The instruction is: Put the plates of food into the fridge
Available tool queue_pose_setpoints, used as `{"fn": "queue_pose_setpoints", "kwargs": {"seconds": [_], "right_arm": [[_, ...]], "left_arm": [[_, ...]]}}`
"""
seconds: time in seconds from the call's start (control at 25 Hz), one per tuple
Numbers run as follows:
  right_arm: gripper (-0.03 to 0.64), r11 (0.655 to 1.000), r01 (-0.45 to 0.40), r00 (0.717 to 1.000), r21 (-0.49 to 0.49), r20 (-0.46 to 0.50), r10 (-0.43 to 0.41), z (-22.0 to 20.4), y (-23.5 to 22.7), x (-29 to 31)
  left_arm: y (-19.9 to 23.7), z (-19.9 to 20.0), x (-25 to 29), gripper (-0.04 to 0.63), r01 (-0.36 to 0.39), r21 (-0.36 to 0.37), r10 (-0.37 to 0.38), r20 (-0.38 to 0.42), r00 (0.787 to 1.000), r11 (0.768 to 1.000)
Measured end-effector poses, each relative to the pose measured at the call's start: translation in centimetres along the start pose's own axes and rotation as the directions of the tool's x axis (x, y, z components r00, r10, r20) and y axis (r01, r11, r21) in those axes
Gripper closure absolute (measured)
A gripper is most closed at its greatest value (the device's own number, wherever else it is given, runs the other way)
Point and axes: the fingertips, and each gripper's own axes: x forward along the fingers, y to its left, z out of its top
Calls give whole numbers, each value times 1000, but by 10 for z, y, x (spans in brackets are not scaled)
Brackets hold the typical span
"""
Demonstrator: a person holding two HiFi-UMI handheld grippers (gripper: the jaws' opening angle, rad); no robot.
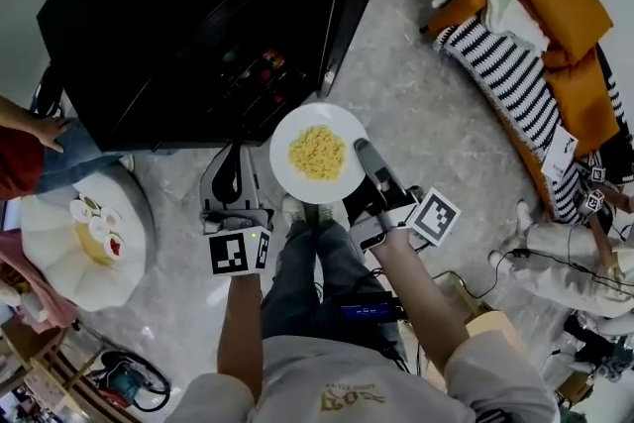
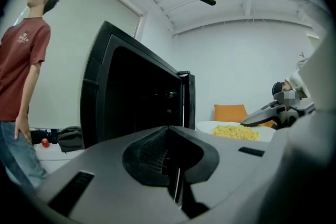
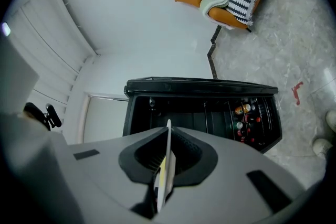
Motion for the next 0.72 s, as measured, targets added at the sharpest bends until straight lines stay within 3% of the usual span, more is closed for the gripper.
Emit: {"fn": "queue_pose_setpoints", "kwargs": {"seconds": [0.72], "right_arm": [[597, 1000, 14, 999, -9, -40, -14, -1, -53, 23]], "left_arm": [[19, -47, 13, 589, -62, -15, 62, -1, 998, 998]]}}
